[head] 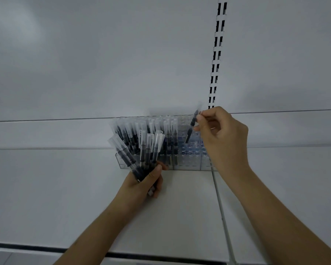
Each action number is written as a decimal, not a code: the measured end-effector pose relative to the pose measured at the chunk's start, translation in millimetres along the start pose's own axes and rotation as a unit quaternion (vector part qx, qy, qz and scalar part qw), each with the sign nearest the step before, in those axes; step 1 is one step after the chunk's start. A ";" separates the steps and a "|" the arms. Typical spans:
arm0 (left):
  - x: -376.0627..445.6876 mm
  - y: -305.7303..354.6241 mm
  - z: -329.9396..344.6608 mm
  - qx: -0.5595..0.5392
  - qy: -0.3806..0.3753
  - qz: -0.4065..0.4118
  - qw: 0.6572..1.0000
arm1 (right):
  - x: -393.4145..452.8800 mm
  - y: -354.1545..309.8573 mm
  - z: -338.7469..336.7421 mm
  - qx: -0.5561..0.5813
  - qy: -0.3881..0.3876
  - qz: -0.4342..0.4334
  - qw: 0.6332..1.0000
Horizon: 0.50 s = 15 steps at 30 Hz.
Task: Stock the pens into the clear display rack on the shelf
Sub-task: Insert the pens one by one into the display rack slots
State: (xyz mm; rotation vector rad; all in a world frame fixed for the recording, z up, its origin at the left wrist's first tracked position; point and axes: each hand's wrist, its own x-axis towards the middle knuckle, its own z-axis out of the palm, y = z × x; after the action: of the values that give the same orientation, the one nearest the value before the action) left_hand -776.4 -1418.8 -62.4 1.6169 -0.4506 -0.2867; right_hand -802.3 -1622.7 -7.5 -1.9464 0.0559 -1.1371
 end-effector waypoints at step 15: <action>0.2 2.8 1.7 0.000 -0.004 -0.009 1.000 | 7.6 6.3 21.6 -0.287 -0.215 -0.069 0.931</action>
State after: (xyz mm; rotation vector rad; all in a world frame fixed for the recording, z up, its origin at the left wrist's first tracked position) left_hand -777.3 -1420.5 -59.8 1.6208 -0.4430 -0.3077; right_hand -779.9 -1615.9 -11.3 -2.7263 0.0150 -0.8027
